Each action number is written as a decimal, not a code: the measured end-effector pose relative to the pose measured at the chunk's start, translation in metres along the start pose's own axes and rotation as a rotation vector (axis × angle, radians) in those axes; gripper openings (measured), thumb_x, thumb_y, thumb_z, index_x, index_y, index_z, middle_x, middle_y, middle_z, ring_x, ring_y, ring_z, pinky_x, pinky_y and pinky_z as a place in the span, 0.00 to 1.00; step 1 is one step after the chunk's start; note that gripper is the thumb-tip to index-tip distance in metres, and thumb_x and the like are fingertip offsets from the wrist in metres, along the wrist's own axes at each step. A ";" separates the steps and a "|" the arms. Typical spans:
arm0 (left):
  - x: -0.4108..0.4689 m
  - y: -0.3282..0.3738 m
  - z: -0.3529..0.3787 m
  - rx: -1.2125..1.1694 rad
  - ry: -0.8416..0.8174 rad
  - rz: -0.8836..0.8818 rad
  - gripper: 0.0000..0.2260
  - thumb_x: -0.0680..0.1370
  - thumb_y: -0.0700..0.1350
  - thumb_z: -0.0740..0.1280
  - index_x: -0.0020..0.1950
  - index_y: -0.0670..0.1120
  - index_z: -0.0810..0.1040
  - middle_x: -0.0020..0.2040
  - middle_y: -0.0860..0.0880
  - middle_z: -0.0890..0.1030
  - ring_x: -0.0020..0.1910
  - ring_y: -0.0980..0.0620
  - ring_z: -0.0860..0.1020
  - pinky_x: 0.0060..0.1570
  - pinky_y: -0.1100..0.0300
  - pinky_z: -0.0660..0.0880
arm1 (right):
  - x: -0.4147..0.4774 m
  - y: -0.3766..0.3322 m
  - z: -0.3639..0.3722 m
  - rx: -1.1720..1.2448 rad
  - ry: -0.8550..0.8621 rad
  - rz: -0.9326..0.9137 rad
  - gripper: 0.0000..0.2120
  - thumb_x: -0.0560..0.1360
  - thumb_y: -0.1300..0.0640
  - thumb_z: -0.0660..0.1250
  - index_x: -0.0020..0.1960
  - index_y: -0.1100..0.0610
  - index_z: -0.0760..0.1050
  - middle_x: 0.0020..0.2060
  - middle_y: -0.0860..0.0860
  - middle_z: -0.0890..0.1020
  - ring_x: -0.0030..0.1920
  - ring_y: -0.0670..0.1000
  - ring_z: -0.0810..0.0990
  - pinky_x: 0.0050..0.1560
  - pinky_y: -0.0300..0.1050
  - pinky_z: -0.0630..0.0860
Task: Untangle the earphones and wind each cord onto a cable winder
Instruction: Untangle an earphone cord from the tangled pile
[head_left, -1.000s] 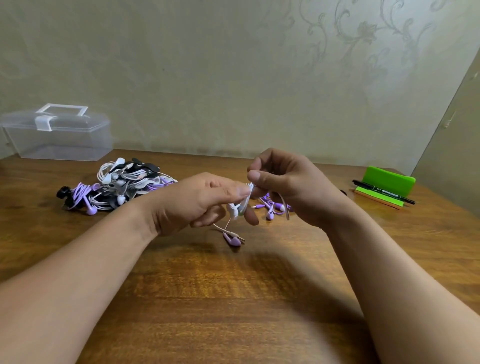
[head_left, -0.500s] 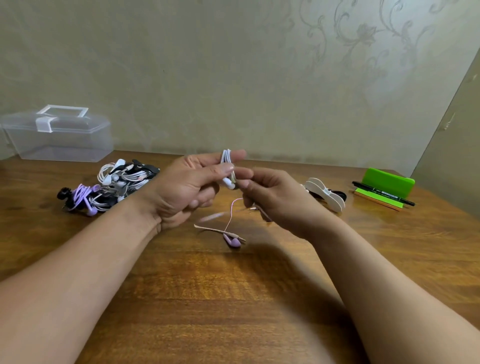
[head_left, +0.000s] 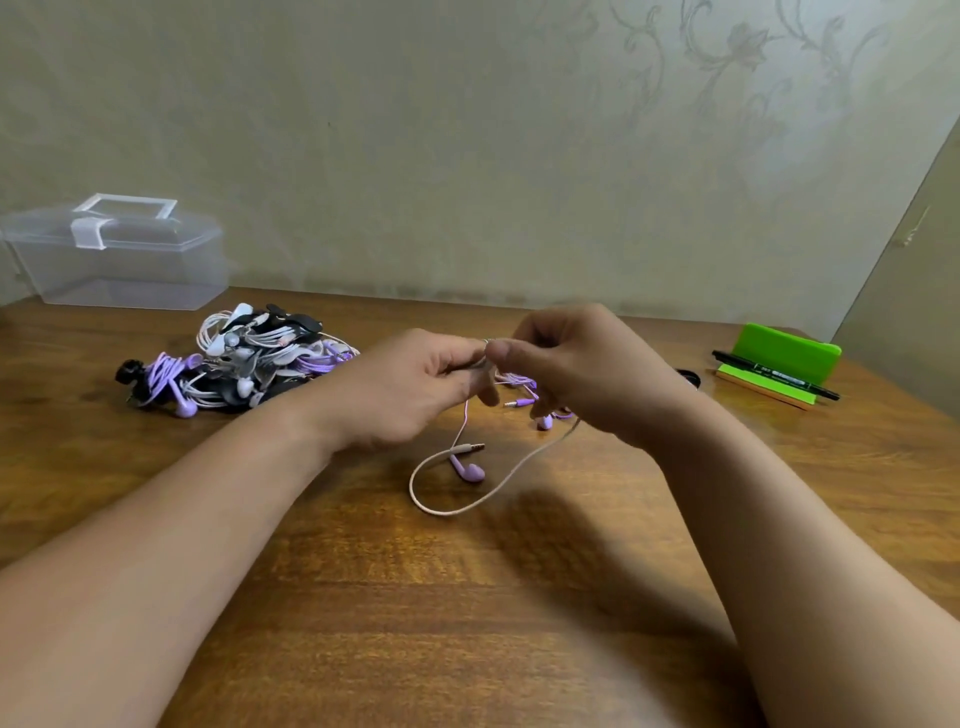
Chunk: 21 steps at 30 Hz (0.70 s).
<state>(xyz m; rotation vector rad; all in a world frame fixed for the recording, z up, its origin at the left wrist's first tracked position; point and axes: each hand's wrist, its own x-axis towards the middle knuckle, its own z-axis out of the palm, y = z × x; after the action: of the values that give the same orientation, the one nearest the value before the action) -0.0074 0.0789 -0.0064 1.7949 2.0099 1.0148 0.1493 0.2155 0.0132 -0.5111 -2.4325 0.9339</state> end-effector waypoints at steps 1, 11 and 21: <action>0.000 0.002 0.000 0.016 -0.016 -0.011 0.13 0.85 0.52 0.62 0.50 0.49 0.85 0.46 0.57 0.85 0.51 0.61 0.81 0.52 0.62 0.74 | 0.001 0.002 -0.003 0.079 0.001 0.023 0.13 0.80 0.49 0.73 0.42 0.58 0.80 0.24 0.45 0.77 0.26 0.48 0.81 0.27 0.39 0.73; -0.006 0.011 -0.005 -0.747 -0.168 0.029 0.14 0.83 0.45 0.62 0.61 0.40 0.82 0.51 0.48 0.85 0.21 0.58 0.61 0.29 0.61 0.54 | 0.008 0.012 0.001 0.856 -0.165 0.009 0.12 0.79 0.50 0.68 0.41 0.55 0.79 0.31 0.50 0.71 0.25 0.45 0.65 0.28 0.40 0.72; 0.003 -0.004 -0.011 -0.711 0.136 -0.048 0.16 0.86 0.45 0.59 0.73 0.50 0.75 0.66 0.49 0.82 0.20 0.59 0.60 0.27 0.63 0.54 | 0.003 0.012 0.025 0.414 -0.209 0.087 0.11 0.86 0.54 0.63 0.57 0.55 0.83 0.30 0.49 0.67 0.29 0.47 0.64 0.28 0.42 0.66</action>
<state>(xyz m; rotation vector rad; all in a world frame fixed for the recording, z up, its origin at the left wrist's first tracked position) -0.0180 0.0786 0.0000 1.3089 1.4565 1.6072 0.1345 0.2123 -0.0108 -0.3856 -2.3110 1.5497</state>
